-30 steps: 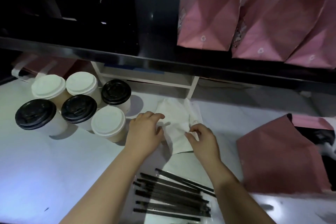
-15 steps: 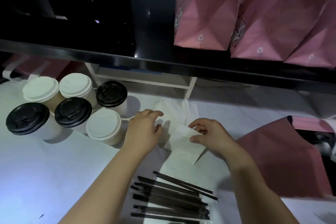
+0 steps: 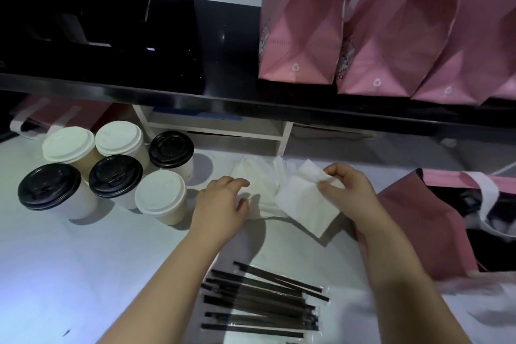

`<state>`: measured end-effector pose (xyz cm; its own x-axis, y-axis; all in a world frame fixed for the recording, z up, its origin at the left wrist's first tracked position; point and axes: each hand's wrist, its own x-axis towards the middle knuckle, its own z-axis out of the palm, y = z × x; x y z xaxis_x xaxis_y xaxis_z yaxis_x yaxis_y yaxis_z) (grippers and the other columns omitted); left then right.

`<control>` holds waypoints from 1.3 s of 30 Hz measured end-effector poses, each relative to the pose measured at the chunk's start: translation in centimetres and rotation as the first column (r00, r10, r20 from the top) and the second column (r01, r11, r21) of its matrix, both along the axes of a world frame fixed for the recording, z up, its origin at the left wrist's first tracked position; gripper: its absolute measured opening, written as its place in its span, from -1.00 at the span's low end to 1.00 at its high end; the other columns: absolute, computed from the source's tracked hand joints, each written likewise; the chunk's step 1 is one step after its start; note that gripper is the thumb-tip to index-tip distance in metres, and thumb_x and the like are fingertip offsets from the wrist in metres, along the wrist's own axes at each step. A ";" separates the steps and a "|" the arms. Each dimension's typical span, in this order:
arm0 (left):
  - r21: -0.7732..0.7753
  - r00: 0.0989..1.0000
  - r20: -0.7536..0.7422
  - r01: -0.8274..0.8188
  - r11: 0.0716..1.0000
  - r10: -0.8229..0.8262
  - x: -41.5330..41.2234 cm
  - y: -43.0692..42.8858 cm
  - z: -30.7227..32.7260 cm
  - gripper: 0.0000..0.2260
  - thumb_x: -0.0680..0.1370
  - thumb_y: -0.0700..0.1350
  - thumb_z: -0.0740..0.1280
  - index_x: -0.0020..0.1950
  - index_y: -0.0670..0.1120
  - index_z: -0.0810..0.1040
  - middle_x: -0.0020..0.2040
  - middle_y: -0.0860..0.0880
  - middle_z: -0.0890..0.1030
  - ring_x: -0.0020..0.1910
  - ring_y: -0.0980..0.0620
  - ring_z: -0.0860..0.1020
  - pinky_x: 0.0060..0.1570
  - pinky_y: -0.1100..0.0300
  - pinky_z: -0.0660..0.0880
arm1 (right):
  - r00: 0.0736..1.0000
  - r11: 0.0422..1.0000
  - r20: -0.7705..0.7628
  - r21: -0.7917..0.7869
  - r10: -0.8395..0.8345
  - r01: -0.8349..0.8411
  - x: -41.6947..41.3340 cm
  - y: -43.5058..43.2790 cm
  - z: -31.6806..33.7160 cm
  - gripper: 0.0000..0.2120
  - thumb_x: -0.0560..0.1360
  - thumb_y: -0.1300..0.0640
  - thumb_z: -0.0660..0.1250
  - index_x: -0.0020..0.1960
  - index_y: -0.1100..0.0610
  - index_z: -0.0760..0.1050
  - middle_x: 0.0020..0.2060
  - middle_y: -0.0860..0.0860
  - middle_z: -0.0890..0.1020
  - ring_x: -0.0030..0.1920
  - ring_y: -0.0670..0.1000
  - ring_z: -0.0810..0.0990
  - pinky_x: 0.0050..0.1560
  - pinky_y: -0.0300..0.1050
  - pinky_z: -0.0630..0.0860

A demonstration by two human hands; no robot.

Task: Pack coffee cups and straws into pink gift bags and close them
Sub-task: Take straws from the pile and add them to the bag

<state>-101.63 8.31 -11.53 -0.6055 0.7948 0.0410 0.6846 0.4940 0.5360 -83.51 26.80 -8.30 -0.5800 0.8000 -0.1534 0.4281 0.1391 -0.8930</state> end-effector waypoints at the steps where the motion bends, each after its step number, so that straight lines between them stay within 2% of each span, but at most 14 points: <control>1: 0.001 1.000 0.002 0.000 1.000 0.000 0.1 0.0 0.0 -0.66 0.49 -0.11 0.32 0.27 0.04 0.54 0.17 0.01 0.58 0.16 -0.09 0.49 0.12 -0.03 0.45 | 0.995 0.995 0.012 0.008 -0.096 0.096 -0.8 0.0 -0.5 -0.89 0.45 0.19 0.41 -0.18 -0.01 0.55 -0.26 -0.11 0.65 -0.27 -0.07 0.59 -0.27 -0.17 0.49; 3: 0.002 1.000 0.003 -0.002 1.000 0.002 0.1 0.2 0.1 -0.65 0.49 -0.11 0.32 0.27 0.05 0.54 0.17 0.01 0.58 0.16 -0.09 0.49 0.13 -0.03 0.44 | 0.963 0.962 0.048 -0.065 -0.264 0.267 -2.8 -0.2 -2.1 -0.89 0.44 0.18 0.41 -0.17 -0.01 0.54 -0.21 -0.13 0.62 -0.22 -0.08 0.56 -0.22 -0.14 0.48; 5: -0.004 1.000 0.002 0.003 1.000 -0.003 0.0 0.6 0.2 -0.66 0.49 -0.10 0.31 0.27 0.05 0.53 0.18 0.02 0.57 0.17 -0.08 0.49 0.14 -0.03 0.44 | 0.937 0.923 0.085 -0.161 -0.340 0.350 -4.9 -0.3 -3.8 -0.89 0.44 0.19 0.43 -0.11 0.01 0.56 -0.18 -0.12 0.60 -0.17 -0.03 0.57 -0.18 -0.12 0.51; 9: -0.001 1.000 0.000 0.000 1.000 0.000 -0.2 1.0 0.3 -0.67 0.51 -0.09 0.31 0.28 0.05 0.53 0.18 0.02 0.57 0.17 -0.06 0.48 0.15 -0.03 0.43 | 0.940 0.946 0.193 -0.109 -0.280 0.304 -7.2 0.1 -6.5 -0.87 0.44 0.15 0.43 -0.02 0.10 0.58 -0.12 0.02 0.63 -0.03 0.12 0.58 -0.07 -0.15 0.47; 12: -0.006 1.000 -0.005 0.002 1.000 -0.003 -0.3 1.3 0.1 -0.68 0.52 -0.08 0.30 0.28 0.05 0.53 0.19 0.03 0.57 0.18 -0.06 0.48 0.14 -0.02 0.43 | 0.884 0.972 0.408 0.036 -0.227 0.233 -7.8 0.4 -7.5 -0.61 0.38 -0.09 0.45 0.17 -0.03 0.51 0.04 -0.01 0.61 0.15 0.13 0.50 0.12 -0.04 0.47; 15: -0.027 1.000 -0.012 0.004 1.000 -0.004 -0.5 1.8 -0.1 -0.67 0.52 -0.07 0.29 0.28 0.06 0.52 0.20 0.04 0.56 0.17 -0.05 0.48 0.12 0.00 0.43 | 0.850 0.966 0.461 0.078 -0.254 0.246 -8.3 0.6 -8.0 -0.42 0.34 -0.17 0.45 0.31 -0.07 0.41 0.16 0.01 0.56 0.23 0.15 0.44 0.17 -0.01 0.42; 19: -0.050 1.000 -0.014 0.007 0.999 -0.008 -0.8 2.6 -0.3 -0.66 0.52 -0.07 0.28 0.29 0.08 0.51 0.21 0.04 0.56 0.19 -0.04 0.47 0.14 0.00 0.42 | 0.846 0.963 0.466 0.058 -0.260 0.265 -8.0 1.2 -8.7 -0.54 0.35 -0.19 0.40 0.22 -0.12 0.50 0.10 -0.03 0.62 0.15 0.13 0.53 0.14 -0.01 0.49; 22: -0.070 0.999 -0.043 0.019 0.997 -0.022 -0.8 3.1 -0.3 -0.66 0.52 -0.07 0.28 0.30 0.08 0.50 0.22 0.05 0.55 0.20 -0.04 0.47 0.15 0.02 0.41 | 0.890 0.958 0.360 0.036 -0.279 0.286 -7.5 1.3 -8.7 -0.69 0.40 -0.09 0.41 0.12 -0.06 0.58 -0.01 -0.07 0.66 0.03 0.09 0.60 0.05 -0.07 0.52; 25: -0.099 0.997 -0.074 0.031 0.995 -0.038 -0.7 3.6 -0.1 -0.65 0.53 -0.06 0.26 0.32 0.08 0.49 0.24 0.04 0.53 0.21 -0.05 0.45 0.15 0.04 0.38 | 0.940 0.944 0.132 -0.060 -0.313 0.323 -7.0 0.9 -7.7 -0.92 0.44 0.11 0.43 -0.07 0.05 0.59 -0.16 -0.06 0.65 -0.14 0.03 0.59 -0.24 -0.24 0.46; 28: -0.109 0.994 -0.102 0.037 0.993 -0.049 -0.5 3.9 0.5 -0.64 0.53 -0.06 0.25 0.33 0.08 0.47 0.25 0.04 0.52 0.23 -0.04 0.44 0.18 0.04 0.35 | 0.959 0.959 0.063 -0.042 -0.278 0.281 -6.1 0.1 -5.6 -0.94 0.46 0.11 0.42 -0.16 0.07 0.55 -0.28 -0.09 0.60 -0.31 -0.06 0.52 -0.48 -0.44 0.32; 30: -0.100 0.993 -0.111 0.039 0.994 -0.050 -0.4 3.9 1.3 -0.64 0.54 -0.06 0.25 0.34 0.08 0.46 0.26 0.03 0.51 0.25 -0.05 0.42 0.20 0.03 0.33 | 0.979 0.979 0.010 0.016 -0.203 0.202 -5.6 -0.6 -3.7 -0.92 0.47 0.12 0.41 -0.17 0.07 0.54 -0.32 -0.09 0.57 -0.35 -0.10 0.49 -0.48 -0.44 0.32; 34: -0.012 0.987 -0.160 0.023 1.000 -0.024 -0.2 3.6 4.4 -0.65 0.52 -0.07 0.28 0.31 0.09 0.49 0.22 0.04 0.53 0.22 -0.05 0.44 0.17 0.03 0.36 | 0.994 0.978 -0.092 0.195 -0.055 0.072 -5.2 -1.6 1.2 -0.95 0.48 0.17 0.39 -0.12 0.07 0.52 -0.26 -0.10 0.59 -0.27 -0.16 0.51 -0.29 -0.32 0.36; 37: 0.064 0.975 -0.221 0.050 0.997 -0.034 0.2 3.9 7.8 -0.65 0.49 -0.09 0.29 0.28 0.09 0.51 0.18 0.06 0.53 0.20 -0.05 0.44 0.14 0.02 0.36 | 0.990 0.930 -0.130 0.367 0.056 -0.005 -4.9 -1.6 6.3 -0.84 0.48 0.22 0.37 -0.08 -0.05 0.51 -0.25 -0.22 0.58 -0.19 -0.24 0.52 -0.24 -0.44 0.37; 39: 0.093 0.960 -0.277 0.075 0.993 -0.046 0.8 4.6 10.0 -0.65 0.49 -0.09 0.29 0.28 0.08 0.51 0.17 0.05 0.53 0.19 -0.06 0.43 0.13 0.01 0.33 | 0.990 0.886 -0.102 0.461 0.101 -0.043 -4.2 -1.2 9.7 -0.83 0.48 0.19 0.36 -0.05 -0.08 0.52 -0.25 -0.26 0.56 -0.19 -0.24 0.52 -0.24 -0.37 0.40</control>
